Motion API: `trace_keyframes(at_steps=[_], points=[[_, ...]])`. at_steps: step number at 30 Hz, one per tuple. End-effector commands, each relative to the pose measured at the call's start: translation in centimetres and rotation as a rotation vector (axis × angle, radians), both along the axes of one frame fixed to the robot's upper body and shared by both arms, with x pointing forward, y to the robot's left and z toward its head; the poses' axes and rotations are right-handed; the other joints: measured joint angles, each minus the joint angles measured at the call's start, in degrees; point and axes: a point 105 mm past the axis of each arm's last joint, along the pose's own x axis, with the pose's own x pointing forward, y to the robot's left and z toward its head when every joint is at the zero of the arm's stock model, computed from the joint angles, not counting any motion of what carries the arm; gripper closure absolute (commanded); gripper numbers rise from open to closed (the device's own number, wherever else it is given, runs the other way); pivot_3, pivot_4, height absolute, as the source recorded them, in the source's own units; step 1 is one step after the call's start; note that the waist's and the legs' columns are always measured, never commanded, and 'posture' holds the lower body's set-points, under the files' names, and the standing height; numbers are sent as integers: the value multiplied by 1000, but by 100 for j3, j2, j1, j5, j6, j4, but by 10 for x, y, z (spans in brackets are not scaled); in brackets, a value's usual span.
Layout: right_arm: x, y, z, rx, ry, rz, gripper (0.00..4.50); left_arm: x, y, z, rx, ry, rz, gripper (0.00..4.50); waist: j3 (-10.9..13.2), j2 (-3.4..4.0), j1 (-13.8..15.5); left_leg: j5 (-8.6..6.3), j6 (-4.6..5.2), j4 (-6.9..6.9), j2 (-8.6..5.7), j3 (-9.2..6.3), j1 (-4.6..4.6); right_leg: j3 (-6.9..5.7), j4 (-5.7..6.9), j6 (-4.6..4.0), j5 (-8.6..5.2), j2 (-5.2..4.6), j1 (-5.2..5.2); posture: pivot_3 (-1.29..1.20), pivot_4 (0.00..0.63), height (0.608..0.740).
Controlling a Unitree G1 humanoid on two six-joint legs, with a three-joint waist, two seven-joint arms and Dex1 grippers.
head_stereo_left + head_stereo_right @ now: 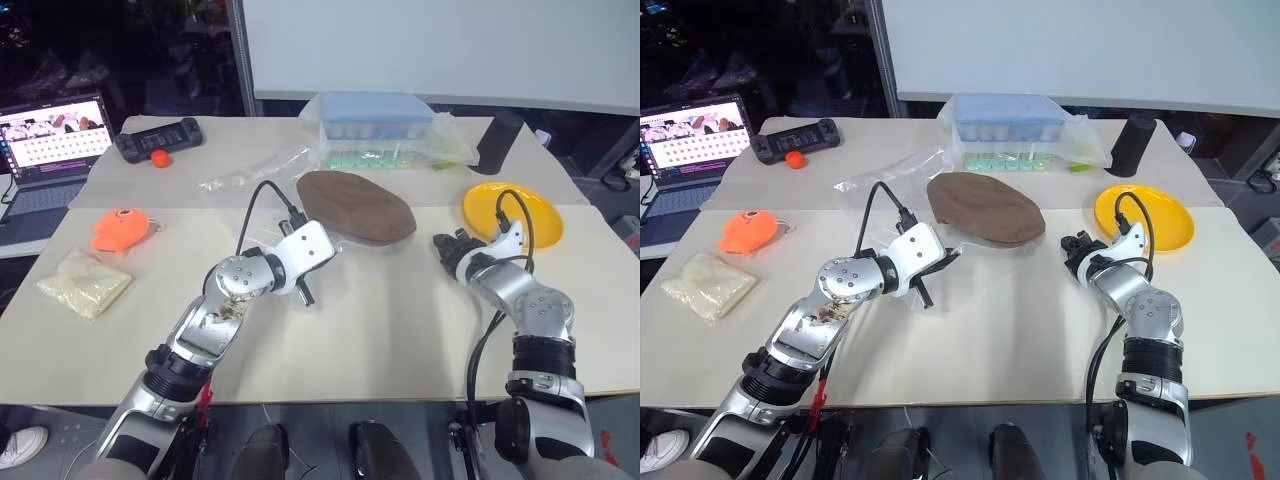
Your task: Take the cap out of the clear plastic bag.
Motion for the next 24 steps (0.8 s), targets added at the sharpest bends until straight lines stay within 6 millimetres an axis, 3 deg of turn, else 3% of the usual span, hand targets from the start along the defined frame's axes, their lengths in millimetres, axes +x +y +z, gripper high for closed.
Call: trace_keyframes(at_steps=[1, 3, 4, 6, 10, 11, 13, 16, 19, 22, 24], points=[[-7, -18, 28, -118, -70, 26, 1593, -7, 2, 19, -120, 16, -16, 4221, 0, 0, 1, 0, 0, 0, 0, 0, -1, 0, 0, 0, 0, 0, -1, 0, 150, 740], [-11, -28, 38, -187, -81, 42, 961, -16, 1, 19, -167, 87, -61, 3760, 1, 1, 14, 0, 1, 0, 0, 1, -3, 1, -2, 1, -1, -1, -3, 0, 150, 740], [-13, -32, 44, -223, -88, 53, 485, -22, -1, 17, -170, 124, -95, 3264, 0, 0, 17, -1, 1, 0, -1, 1, -5, 0, -2, 2, -1, -2, -3, 0, 150, 740], [-18, -38, 54, -297, -103, 85, 0, -35, -4, 13, -174, 192, -159, 2543, 0, 0, 10, -1, 1, 0, -1, 3, -3, 0, -3, 2, -1, -2, 0, 0, 150, 740], [-30, -35, 74, -418, -155, 199, 0, -64, -3, 16, -245, 366, -281, 1093, 0, 0, -19, -1, 2, 0, 0, 8, 3, 6, -2, 3, -2, 1, 1, 0, 150, 740], [-32, -33, 75, -428, -163, 219, 0, -66, -1, 17, -257, 389, -287, 904, 0, 0, -37, -1, 2, 0, 3, 9, 5, 8, -2, 3, -2, 4, 2, 0, 150, 740], [-36, -20, 82, -458, -200, 306, 0, -75, 10, 28, -339, 467, -312, 107, 0, 0, -46, -2, 3, 0, 11, 13, 12, 14, -2, 17, -11, 14, 6, 0, 150, 740], [-43, 2, 85, -540, -240, 447, 0, -74, 37, 58, -526, 509, -284, 107, 1, 1, -62, -2, 2, 0, 21, 16, 16, 20, 0, 34, -21, 23, 2, 0, 150, 740], [-43, 9, 82, -619, -285, 495, 0, -43, 78, 79, -703, 375, -38, 107, 0, 0, -21, -2, 2, 3, 27, 16, 19, 18, -1, 38, -23, 28, 5, 0, 150, 740], [-39, 10, 83, -701, -374, 480, 0, -16, 134, 76, -814, 220, 308, 107, 0, 0, 4, -2, 2, 3, 21, 17, 21, 19, -9, 40, -22, 23, 12, 0, 150, 740], [-37, 11, 85, -750, -455, 444, 0, -10, 169, 62, -825, 124, 530, 107, 0, 0, 11, -3, 1, 2, 17, 19, 18, 20, -10, 33, -18, 17, 8, 0, 150, 740]])
